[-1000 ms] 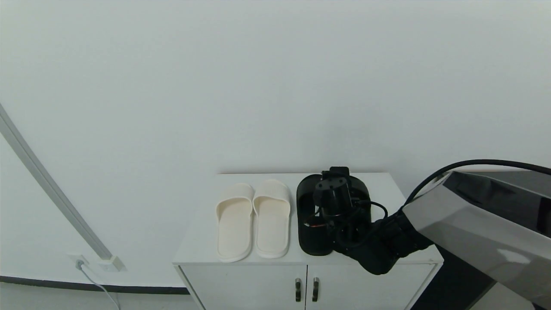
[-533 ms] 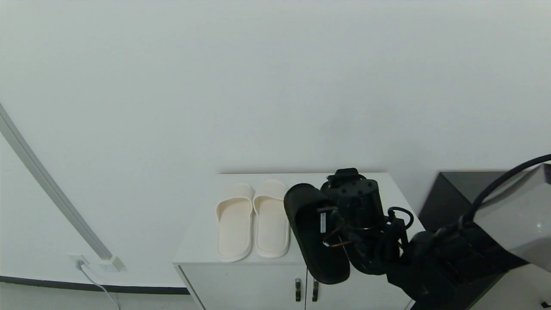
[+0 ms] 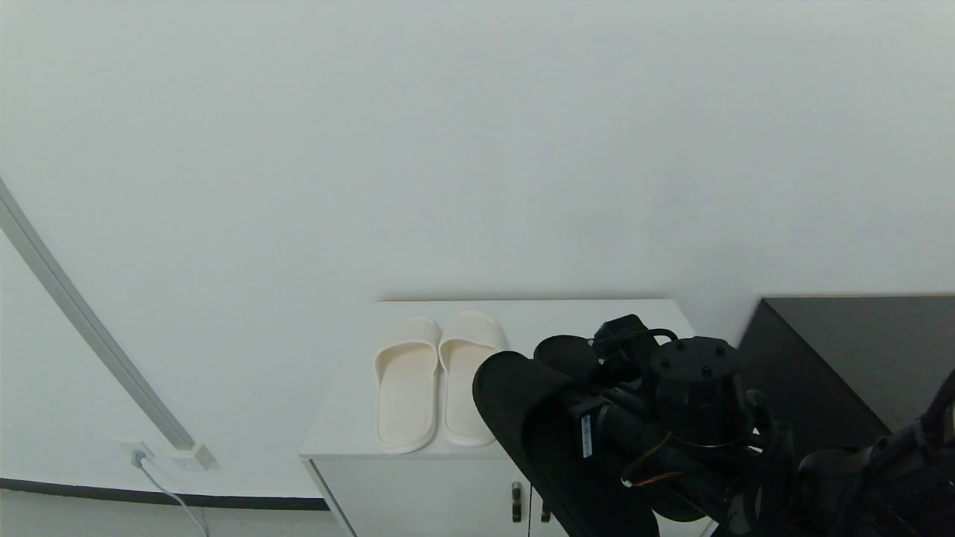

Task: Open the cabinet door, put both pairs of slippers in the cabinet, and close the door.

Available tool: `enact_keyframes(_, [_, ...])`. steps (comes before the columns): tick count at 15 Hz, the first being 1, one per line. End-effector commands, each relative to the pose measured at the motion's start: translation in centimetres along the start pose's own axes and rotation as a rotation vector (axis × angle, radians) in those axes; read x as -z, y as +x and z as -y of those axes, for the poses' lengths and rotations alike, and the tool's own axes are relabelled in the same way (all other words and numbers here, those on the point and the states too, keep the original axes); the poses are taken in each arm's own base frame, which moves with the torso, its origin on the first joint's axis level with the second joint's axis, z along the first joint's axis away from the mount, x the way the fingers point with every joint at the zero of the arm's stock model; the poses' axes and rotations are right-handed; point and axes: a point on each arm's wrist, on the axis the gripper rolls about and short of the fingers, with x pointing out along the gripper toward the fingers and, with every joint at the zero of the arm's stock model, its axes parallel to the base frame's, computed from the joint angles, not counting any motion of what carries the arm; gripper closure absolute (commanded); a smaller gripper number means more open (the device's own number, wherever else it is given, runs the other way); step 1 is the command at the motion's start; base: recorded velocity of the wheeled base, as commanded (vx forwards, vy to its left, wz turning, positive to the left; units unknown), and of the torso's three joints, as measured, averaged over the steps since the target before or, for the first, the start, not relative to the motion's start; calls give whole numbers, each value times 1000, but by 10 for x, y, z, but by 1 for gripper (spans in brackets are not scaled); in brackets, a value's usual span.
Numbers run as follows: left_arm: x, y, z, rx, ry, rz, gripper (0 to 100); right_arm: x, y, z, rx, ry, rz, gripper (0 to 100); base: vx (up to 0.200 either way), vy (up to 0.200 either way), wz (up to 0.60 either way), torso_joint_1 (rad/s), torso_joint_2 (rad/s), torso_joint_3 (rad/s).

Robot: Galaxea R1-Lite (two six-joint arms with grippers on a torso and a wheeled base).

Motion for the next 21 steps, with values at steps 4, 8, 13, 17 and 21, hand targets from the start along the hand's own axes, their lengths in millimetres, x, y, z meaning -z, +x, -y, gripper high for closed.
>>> enact_keyframes(4, [0,0,0,2,0,0,100,-1,-2,3,8,2,2,100,-200,0,0,6,2,0])
enact_keyframes(8, [0,0,0,0,0,0,100,1,-2,4,8,-1,-6,100,-200,0,0,-7,1,4])
enact_keyframes(13, [0,0,0,0,0,0,100,2,-3,7,15,-1,-13,100,-160,0,0,1,2,-1])
enact_keyframes(17, [0,0,0,0,0,0,100,6,-8,9,6,-24,-23,100,0,0,0,0,0,0])
enact_keyframes(21, [0,0,0,0,0,0,100,13,-17,9,-38,-40,-31,100,0,0,0,0,0,0])
